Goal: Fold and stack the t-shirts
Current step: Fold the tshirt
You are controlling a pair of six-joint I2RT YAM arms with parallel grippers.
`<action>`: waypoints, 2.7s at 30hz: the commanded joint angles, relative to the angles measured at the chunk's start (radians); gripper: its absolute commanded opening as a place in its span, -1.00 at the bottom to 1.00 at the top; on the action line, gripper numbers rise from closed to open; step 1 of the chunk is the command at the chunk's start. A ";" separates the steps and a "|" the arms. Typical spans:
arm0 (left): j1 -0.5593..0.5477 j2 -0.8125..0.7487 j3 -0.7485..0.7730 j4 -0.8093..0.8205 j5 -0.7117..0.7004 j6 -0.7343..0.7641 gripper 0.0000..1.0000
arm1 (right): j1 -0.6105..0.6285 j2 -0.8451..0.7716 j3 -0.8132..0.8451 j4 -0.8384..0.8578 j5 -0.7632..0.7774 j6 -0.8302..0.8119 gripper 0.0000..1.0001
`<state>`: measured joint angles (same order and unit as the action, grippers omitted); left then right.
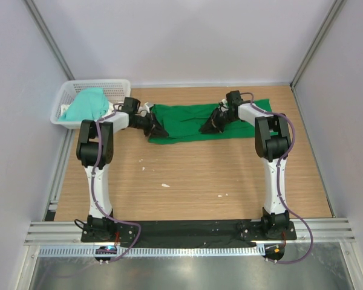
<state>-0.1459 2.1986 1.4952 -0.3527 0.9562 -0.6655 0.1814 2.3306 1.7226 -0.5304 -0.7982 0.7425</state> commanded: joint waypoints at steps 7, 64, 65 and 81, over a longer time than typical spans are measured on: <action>-0.004 -0.181 0.071 -0.262 -0.197 0.202 -0.03 | 0.004 -0.063 0.201 -0.232 0.211 -0.235 -0.02; -0.208 -0.737 -0.401 0.037 -0.507 0.064 -0.03 | -0.020 -0.175 0.193 -0.097 0.572 -1.199 0.96; -0.208 -0.752 -0.415 0.028 -0.505 0.067 -0.03 | -0.020 -0.157 0.192 -0.098 0.568 -1.207 0.96; -0.149 -0.616 -0.264 -0.006 -0.525 0.110 0.04 | -0.042 -0.273 0.071 0.072 0.793 -0.750 0.99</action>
<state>-0.3336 1.4963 1.1187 -0.3862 0.4191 -0.5694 0.1577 2.1921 1.8534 -0.5655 -0.1287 -0.2016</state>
